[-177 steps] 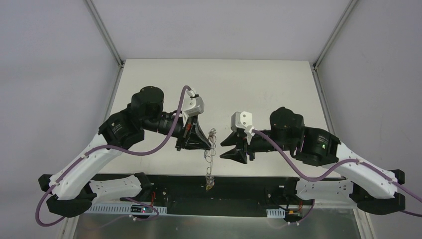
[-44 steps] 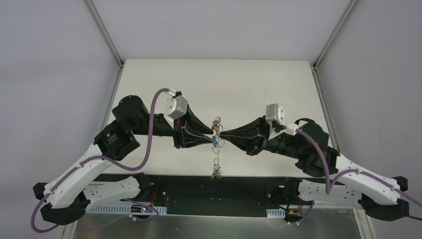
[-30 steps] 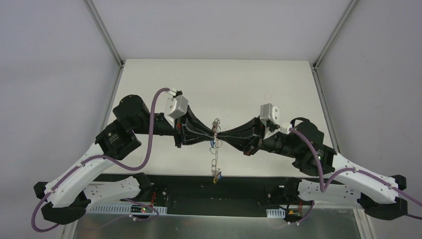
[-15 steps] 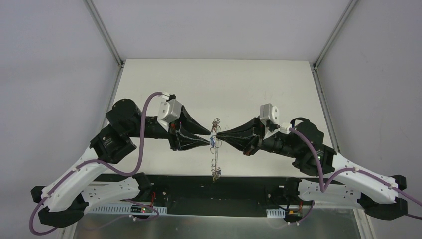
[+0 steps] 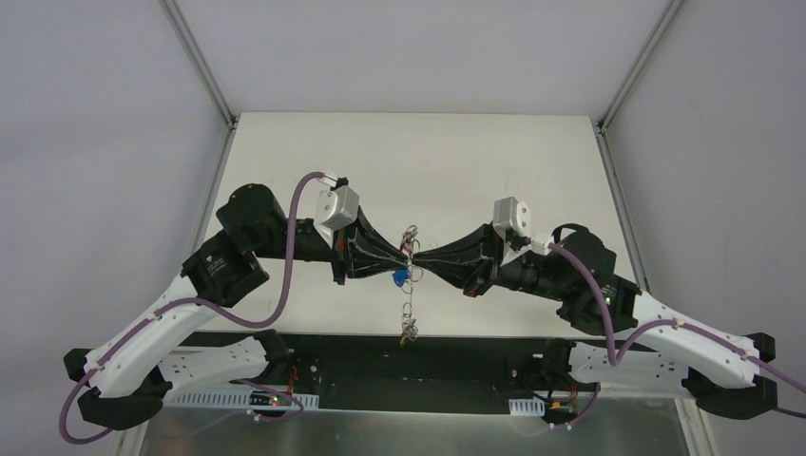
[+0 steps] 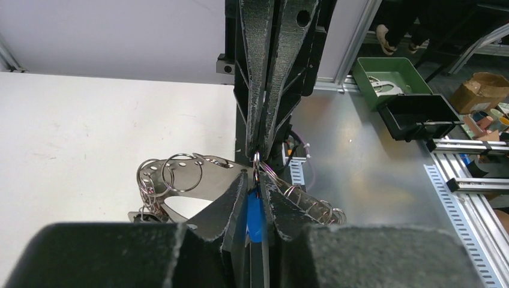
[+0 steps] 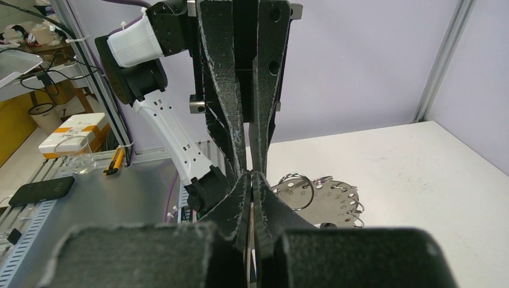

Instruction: Put the keys on the keyring

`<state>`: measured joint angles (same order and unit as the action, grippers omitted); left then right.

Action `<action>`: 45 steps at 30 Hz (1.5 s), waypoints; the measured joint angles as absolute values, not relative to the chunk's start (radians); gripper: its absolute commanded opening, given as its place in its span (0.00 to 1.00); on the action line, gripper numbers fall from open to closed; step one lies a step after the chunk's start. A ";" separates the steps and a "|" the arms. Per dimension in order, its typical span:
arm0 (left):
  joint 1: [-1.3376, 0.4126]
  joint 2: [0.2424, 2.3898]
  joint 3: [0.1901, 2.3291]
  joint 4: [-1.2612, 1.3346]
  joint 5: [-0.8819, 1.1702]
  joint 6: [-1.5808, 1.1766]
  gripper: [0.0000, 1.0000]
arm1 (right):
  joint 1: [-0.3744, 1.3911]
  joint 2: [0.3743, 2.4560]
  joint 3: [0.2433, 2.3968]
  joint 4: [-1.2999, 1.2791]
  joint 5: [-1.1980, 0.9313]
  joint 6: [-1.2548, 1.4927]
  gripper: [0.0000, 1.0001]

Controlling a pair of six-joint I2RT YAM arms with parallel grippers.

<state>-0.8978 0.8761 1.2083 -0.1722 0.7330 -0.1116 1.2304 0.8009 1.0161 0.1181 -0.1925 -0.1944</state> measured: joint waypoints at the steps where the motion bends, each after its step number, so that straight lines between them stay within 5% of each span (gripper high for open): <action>1: -0.898 0.876 1.208 -0.172 0.733 -0.112 0.10 | 1.230 0.801 1.016 0.118 -0.192 -0.194 0.00; 9: -0.898 0.872 1.208 -0.173 0.734 -0.109 0.31 | 1.230 0.802 1.016 0.118 -0.194 -0.195 0.00; 13: -0.898 0.863 1.206 -0.173 0.732 -0.108 0.32 | 1.230 0.802 1.016 0.118 -0.195 -0.194 0.00; 45: -0.898 0.846 1.198 -0.193 0.732 -0.088 0.01 | 1.230 0.802 1.016 0.119 -0.198 -0.194 0.00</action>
<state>-0.8978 0.8455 1.1976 -0.1932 0.7322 -0.0879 1.2304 0.8017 1.0161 0.1192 -0.1982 -0.1944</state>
